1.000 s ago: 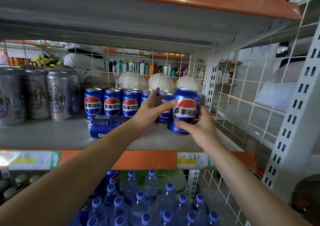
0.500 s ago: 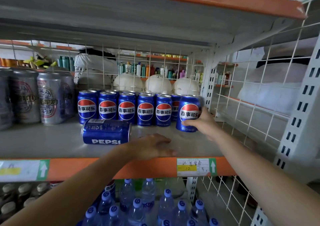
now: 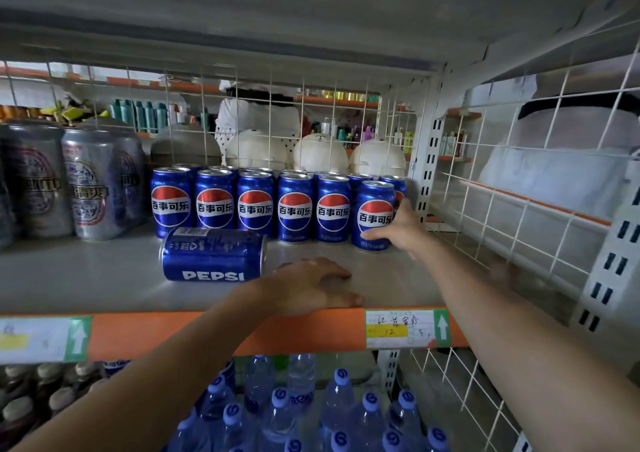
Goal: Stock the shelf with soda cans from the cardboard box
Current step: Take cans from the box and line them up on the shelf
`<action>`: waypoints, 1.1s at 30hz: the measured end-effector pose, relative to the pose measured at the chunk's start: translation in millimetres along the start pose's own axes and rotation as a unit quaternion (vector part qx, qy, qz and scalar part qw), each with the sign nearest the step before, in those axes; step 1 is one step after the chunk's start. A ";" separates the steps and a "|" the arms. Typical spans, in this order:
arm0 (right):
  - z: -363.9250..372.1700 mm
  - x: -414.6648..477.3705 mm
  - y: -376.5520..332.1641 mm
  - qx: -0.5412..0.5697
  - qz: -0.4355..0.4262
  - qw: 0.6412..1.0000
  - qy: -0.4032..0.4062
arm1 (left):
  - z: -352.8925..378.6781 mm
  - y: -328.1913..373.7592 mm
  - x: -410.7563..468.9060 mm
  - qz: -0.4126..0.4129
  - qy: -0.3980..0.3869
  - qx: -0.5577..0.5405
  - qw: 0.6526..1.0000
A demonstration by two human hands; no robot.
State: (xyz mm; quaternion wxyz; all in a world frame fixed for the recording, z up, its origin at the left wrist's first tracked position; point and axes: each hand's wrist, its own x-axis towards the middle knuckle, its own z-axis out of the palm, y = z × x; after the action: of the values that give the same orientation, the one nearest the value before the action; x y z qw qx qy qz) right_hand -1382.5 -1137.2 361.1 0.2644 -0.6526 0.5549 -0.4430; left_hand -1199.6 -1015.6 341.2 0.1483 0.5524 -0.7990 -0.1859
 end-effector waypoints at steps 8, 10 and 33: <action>5.0 15.2 -3.3 -0.050 0.016 0.999 -0.004 | -1.8 2.2 -3.8 -0.003 -0.003 -0.001 1.000; 4.6 18.4 -2.4 -0.050 0.020 0.999 -0.002 | -2.2 2.0 -3.7 -0.003 -0.006 -0.002 1.000; 17.3 15.9 7.3 -0.076 -0.010 0.995 0.063 | 0.5 -2.3 0.0 0.005 0.006 -0.013 1.000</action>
State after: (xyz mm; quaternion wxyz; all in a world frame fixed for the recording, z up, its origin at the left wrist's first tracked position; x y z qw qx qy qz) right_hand -1371.1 -1156.8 351.5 0.1743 -0.6472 0.5960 -0.4423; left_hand -1197.9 -1016.2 339.7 0.1613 0.5477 -0.7980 -0.1926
